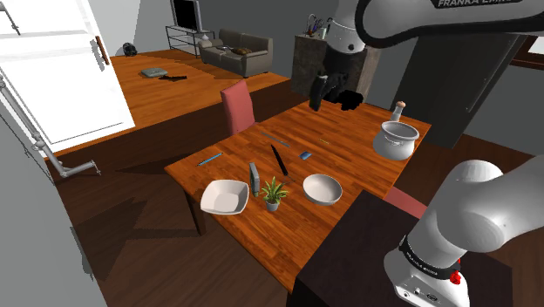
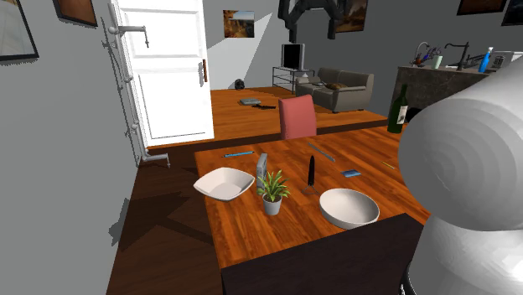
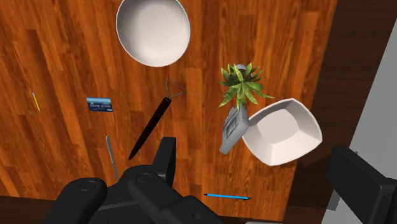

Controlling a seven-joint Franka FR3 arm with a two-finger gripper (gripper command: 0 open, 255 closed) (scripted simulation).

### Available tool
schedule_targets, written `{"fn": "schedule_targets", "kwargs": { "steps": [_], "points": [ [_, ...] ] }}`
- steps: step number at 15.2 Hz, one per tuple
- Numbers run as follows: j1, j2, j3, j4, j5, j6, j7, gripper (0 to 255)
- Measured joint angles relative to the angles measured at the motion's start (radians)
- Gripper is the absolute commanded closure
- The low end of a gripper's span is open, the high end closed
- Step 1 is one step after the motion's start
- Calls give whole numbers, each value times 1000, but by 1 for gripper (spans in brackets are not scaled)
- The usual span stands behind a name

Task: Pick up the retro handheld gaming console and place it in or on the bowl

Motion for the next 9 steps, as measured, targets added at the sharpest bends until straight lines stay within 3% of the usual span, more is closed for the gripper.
{"fn": "schedule_targets", "kwargs": {
  "steps": [9],
  "points": [
    [-7, 291, -24, 16, 11, 249, 3, 0]
  ]
}}
